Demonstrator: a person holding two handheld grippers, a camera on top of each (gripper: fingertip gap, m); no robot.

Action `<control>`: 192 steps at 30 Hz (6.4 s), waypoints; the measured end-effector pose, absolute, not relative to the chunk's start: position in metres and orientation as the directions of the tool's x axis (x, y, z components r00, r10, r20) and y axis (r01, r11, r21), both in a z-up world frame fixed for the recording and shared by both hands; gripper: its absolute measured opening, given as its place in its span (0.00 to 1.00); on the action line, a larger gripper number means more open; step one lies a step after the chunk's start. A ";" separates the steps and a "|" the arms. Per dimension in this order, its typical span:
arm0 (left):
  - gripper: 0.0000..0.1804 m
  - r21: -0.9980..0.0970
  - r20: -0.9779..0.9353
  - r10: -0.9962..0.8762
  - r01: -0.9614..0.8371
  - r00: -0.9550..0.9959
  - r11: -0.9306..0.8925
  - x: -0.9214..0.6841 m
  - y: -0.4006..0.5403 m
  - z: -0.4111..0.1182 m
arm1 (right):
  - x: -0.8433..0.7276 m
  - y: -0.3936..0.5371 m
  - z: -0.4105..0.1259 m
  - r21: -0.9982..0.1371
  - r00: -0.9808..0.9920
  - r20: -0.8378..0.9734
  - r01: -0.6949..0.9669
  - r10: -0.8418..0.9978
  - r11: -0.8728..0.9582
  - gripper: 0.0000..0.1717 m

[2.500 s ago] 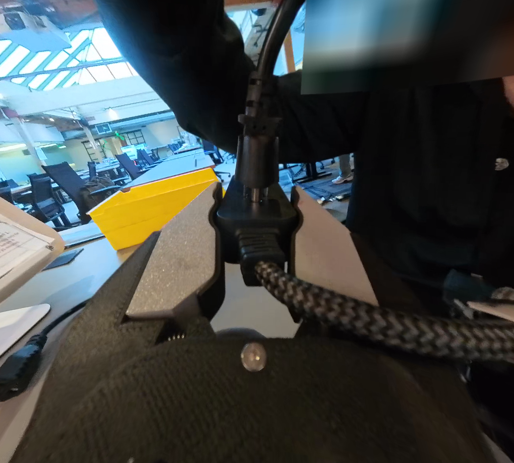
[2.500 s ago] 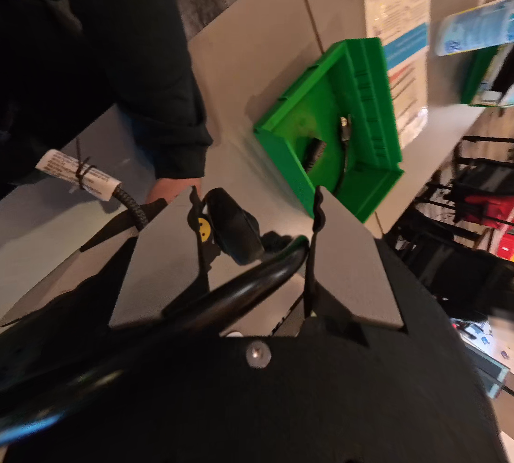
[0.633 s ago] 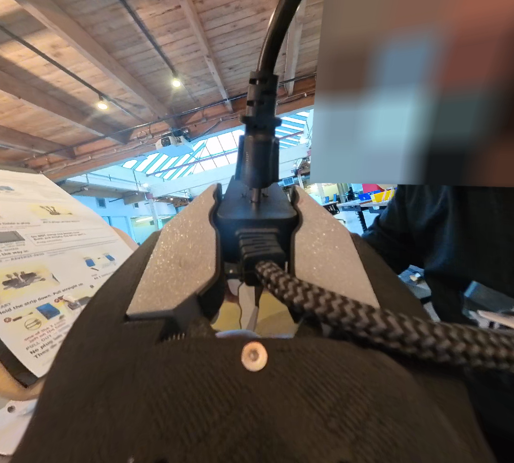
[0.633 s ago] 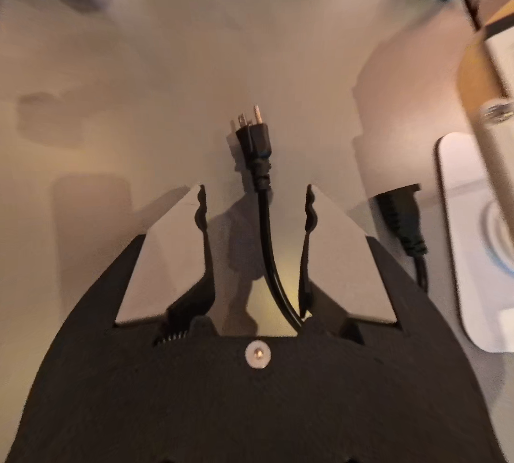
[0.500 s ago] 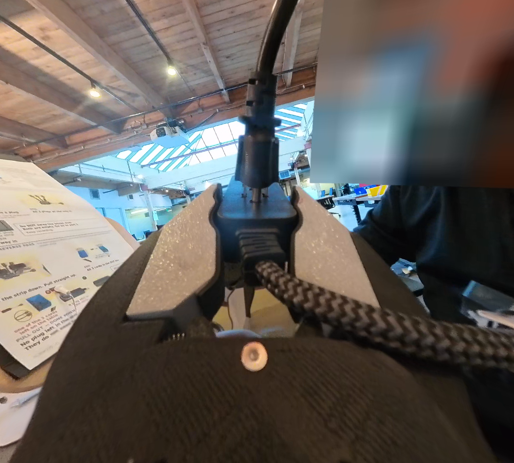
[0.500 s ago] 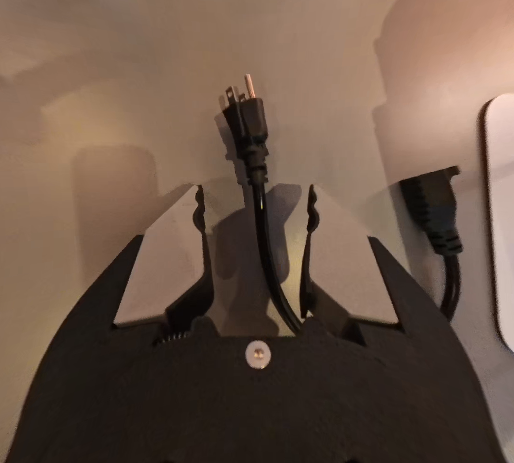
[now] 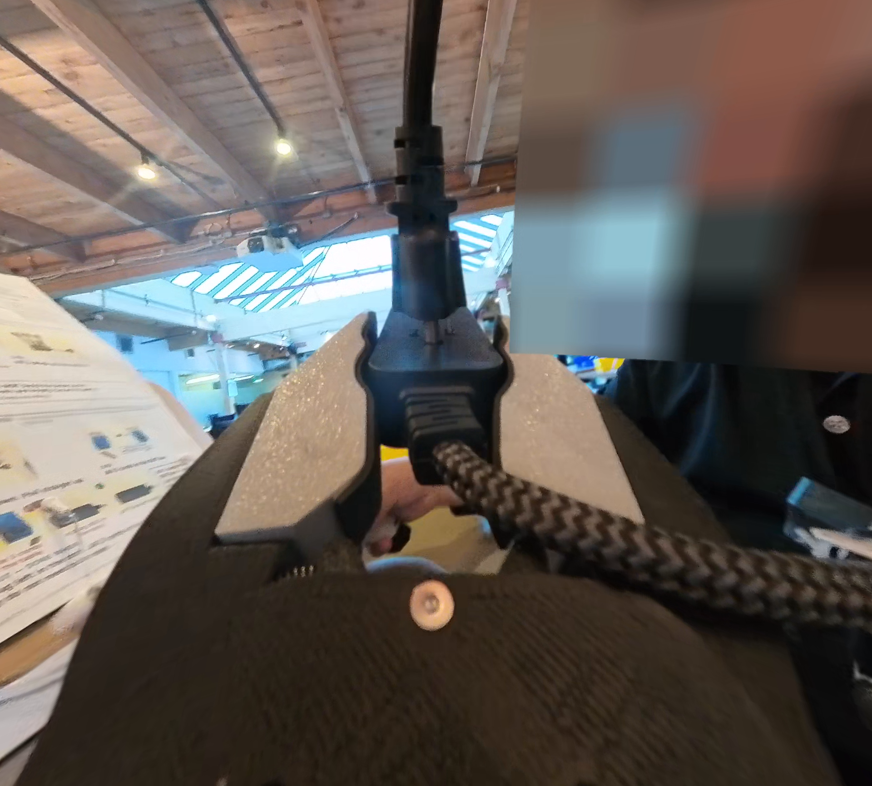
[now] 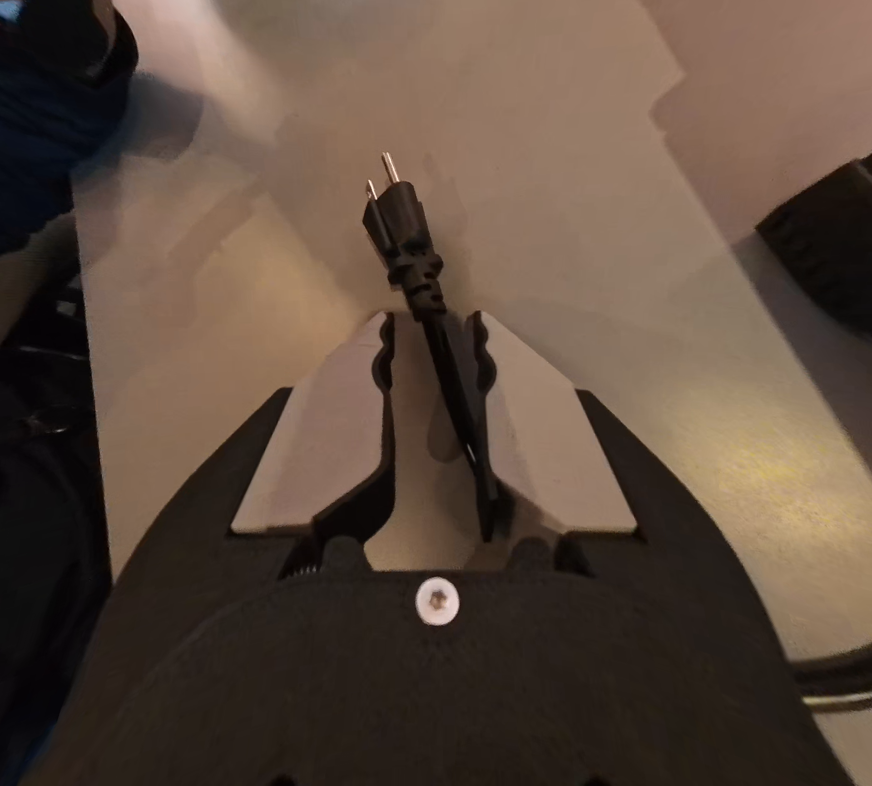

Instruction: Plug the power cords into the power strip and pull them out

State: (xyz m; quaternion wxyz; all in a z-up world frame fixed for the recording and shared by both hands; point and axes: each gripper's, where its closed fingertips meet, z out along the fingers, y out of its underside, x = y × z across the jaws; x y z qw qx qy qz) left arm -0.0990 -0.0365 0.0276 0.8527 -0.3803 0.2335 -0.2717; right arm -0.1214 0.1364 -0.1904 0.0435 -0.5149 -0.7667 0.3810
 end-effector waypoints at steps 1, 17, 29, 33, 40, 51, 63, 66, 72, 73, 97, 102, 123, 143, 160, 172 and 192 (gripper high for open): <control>0.26 -0.764 -0.186 -0.654 0.311 0.733 0.566 -0.098 -0.038 0.030 | -0.123 0.135 -0.190 -0.628 -0.464 -0.338 0.759 0.819 0.171 0.17; 0.26 -0.767 0.048 -0.717 0.486 0.695 0.419 -0.107 -0.004 0.020 | -0.108 0.146 -0.034 -0.399 -0.564 0.544 0.478 0.621 0.783 0.06; 0.26 -0.828 0.095 -0.742 0.466 0.664 0.311 -0.088 0.010 0.003 | -0.121 0.089 0.058 0.079 -0.683 0.716 0.285 0.145 0.955 0.00; 0.26 -0.793 0.064 -0.729 0.478 0.682 0.378 -0.098 -0.003 0.015 | -0.120 0.098 0.052 -0.334 -0.592 0.648 0.345 0.479 0.877 0.00; 0.26 -0.695 0.038 -0.703 0.524 0.711 0.492 -0.120 -0.024 0.033 | -0.101 0.126 -0.052 -0.693 -0.474 0.300 0.488 0.828 0.531 0.05; 0.26 -0.439 0.073 -0.679 0.635 0.730 0.636 -0.180 -0.069 0.050 | -0.153 0.059 -0.104 -0.882 -0.430 -0.091 0.453 0.898 0.128 0.41; 0.26 -0.398 0.018 -0.649 0.601 0.760 0.693 -0.184 -0.092 0.061 | -0.222 0.039 -0.155 -0.609 -0.104 -0.482 0.754 0.870 -0.247 0.48; 0.26 -0.429 -0.009 -0.629 0.565 0.778 0.705 -0.177 -0.092 0.062 | -0.233 0.041 -0.156 -0.535 -0.004 -0.571 0.761 0.821 -0.368 0.37; 0.26 -0.467 -0.041 -0.616 0.530 0.786 0.708 -0.166 -0.091 0.064 | -0.244 0.034 -0.178 -0.441 0.144 -0.524 0.797 0.840 -0.412 0.39; 0.26 -0.470 -0.045 -0.610 0.522 0.791 0.712 -0.165 -0.092 0.064 | -0.248 0.029 -0.178 -0.422 0.166 -0.545 0.792 0.822 -0.441 0.40; 0.26 -0.442 0.015 -0.509 0.462 0.861 0.769 -0.191 -0.103 0.063 | -0.273 0.030 -0.192 -0.267 0.408 -0.455 0.785 0.792 -0.559 0.13; 0.26 -0.453 0.061 -0.505 0.475 0.861 0.755 -0.200 -0.095 0.058 | -0.268 0.032 -0.190 -0.365 0.259 -0.601 0.752 0.756 -0.548 0.10; 0.26 -0.720 0.249 -0.518 0.514 0.818 0.467 -0.184 -0.012 0.016 | -0.177 0.092 -0.040 -0.972 -0.312 -0.131 0.229 0.941 -0.060 0.00; 0.26 -0.613 0.192 -0.534 0.526 0.823 0.590 -0.195 -0.043 0.034 | -0.200 -0.011 -0.162 -0.587 -0.280 -0.301 0.808 0.912 0.054 0.32; 0.26 -0.617 0.205 -0.541 0.537 0.816 0.575 -0.196 -0.046 0.034 | -0.182 0.000 -0.156 -0.551 -0.313 -0.588 0.830 0.745 -0.086 0.10; 0.26 -0.609 0.487 -0.756 0.791 0.438 0.067 -0.162 0.005 -0.005 | -0.107 0.107 0.024 -0.904 -0.723 -0.308 0.019 0.618 -0.427 0.10; 0.26 -0.865 0.472 -0.713 0.427 0.519 -0.263 -0.096 0.030 -0.075 | -0.074 0.035 -0.016 -0.977 -0.877 0.211 -0.206 0.432 0.057 0.00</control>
